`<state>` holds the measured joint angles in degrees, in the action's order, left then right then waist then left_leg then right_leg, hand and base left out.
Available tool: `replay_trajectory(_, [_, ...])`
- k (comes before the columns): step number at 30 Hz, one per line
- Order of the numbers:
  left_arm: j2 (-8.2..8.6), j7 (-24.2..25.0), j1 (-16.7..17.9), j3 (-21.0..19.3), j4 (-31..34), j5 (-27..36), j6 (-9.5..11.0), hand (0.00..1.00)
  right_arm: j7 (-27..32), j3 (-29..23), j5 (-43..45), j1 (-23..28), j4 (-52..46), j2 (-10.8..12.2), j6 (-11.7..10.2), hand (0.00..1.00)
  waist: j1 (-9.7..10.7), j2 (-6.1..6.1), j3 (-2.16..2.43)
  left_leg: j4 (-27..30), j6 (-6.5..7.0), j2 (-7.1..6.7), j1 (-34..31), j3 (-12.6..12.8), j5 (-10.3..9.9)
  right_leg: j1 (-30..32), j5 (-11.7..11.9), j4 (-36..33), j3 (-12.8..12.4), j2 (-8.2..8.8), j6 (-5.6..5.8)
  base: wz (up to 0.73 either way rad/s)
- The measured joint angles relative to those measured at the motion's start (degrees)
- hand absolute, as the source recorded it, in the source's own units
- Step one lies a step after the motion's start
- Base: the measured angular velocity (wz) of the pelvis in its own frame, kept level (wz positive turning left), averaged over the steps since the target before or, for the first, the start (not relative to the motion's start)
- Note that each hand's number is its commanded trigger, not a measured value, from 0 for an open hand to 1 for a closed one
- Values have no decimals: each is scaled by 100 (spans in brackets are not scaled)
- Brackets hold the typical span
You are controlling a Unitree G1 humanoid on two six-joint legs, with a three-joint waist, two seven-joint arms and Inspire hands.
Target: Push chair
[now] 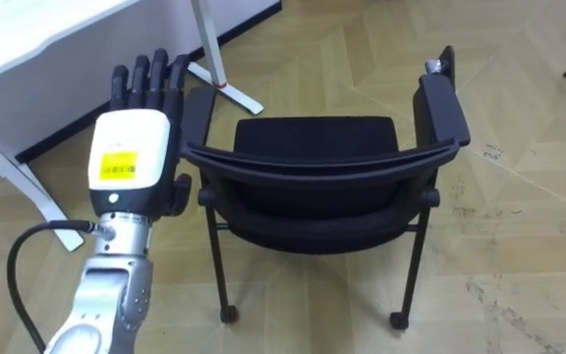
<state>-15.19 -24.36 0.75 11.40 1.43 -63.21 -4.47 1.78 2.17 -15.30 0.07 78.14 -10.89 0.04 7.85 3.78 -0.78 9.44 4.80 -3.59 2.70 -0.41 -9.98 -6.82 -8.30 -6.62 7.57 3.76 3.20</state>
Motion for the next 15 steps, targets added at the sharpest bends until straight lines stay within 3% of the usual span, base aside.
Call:
replay_trajectory(8, [-23, 2, -56, 221, 2, 3, 89, 0, -2, 66, -41, -7, -2, -11, -16, 0, 31, 6, 4, -4, 0, 0, -10, 15, -1, 17, 1, -2, -31, -4, -2, 0])
replay_trajectory(12, [-210, 4, -57, 475, 1, 1, 109, 0, -1, 116, -35, -16, -13, -22, -23, 0, 86, 10, 7, -8, 0, 1, -20, 28, -1, 25, 1, -4, -49, -6, -2, 0])
replay_trajectory(15, [-247, 44, -59, 739, 1, -4, 27, 0, 0, 214, -38, -11, -48, -27, -40, 0, 151, 16, 12, -9, 0, -3, -34, 38, -1, 39, 1, -5, -95, -6, -2, -1])
